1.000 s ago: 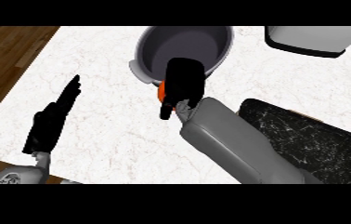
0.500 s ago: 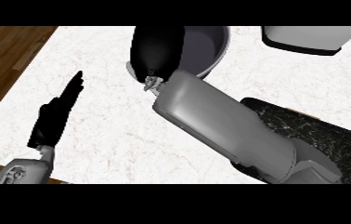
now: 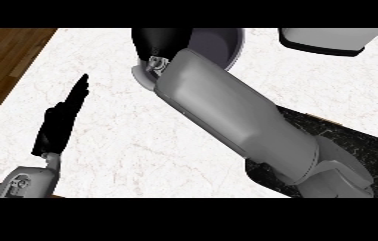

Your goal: Pick the squash from the tray and place it in the pot

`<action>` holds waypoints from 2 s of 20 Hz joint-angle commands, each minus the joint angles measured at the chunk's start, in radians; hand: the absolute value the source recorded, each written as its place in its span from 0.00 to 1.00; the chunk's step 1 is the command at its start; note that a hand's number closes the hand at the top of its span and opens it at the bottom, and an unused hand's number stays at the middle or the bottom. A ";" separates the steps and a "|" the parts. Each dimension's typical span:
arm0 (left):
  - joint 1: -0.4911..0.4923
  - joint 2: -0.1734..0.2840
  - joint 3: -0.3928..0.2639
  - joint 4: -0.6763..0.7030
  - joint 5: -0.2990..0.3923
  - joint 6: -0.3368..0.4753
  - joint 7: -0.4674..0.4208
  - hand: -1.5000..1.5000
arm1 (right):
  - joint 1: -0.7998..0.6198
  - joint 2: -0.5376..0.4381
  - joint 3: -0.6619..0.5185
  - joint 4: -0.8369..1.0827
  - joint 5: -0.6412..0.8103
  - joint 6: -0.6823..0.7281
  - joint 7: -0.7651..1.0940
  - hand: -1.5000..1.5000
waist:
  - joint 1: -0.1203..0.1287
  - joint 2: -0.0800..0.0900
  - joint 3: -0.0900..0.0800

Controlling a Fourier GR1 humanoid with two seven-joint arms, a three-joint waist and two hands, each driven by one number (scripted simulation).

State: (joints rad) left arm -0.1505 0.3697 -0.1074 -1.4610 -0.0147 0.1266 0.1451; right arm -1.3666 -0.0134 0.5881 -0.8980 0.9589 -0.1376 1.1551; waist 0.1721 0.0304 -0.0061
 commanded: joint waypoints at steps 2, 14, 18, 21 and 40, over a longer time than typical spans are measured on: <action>-0.005 -0.008 -0.002 0.003 -0.007 0.005 -0.001 0.50 | -0.072 0.013 -0.052 0.117 0.000 -0.171 0.115 1.00 | -0.018 0.003 0.001; 0.052 -0.014 0.016 -0.033 -0.009 0.025 -0.023 0.50 | -0.100 0.013 -0.173 0.435 -0.039 -0.346 -0.122 1.00 | -0.036 0.010 0.003; 0.029 0.008 0.031 -0.040 0.006 0.001 0.000 0.50 | -0.113 0.010 -0.204 0.544 -0.051 -0.352 -0.200 1.00 | -0.033 0.018 0.004; 0.021 0.020 0.044 -0.017 0.007 -0.010 -0.021 0.50 | -0.101 0.011 -0.193 0.619 -0.035 -0.343 -0.240 1.00 | -0.040 0.022 0.003; 0.036 -0.005 0.029 -0.022 0.000 -0.009 -0.024 0.50 | -0.079 0.002 -0.441 0.539 -0.236 -0.795 -0.555 0.00 | -0.018 0.029 0.007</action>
State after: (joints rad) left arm -0.1269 0.3712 -0.0735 -1.4858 -0.0133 0.1173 0.1238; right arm -1.4230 -0.0050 0.1861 -0.3114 0.7443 -0.7862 0.6473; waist 0.1556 0.0612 0.0002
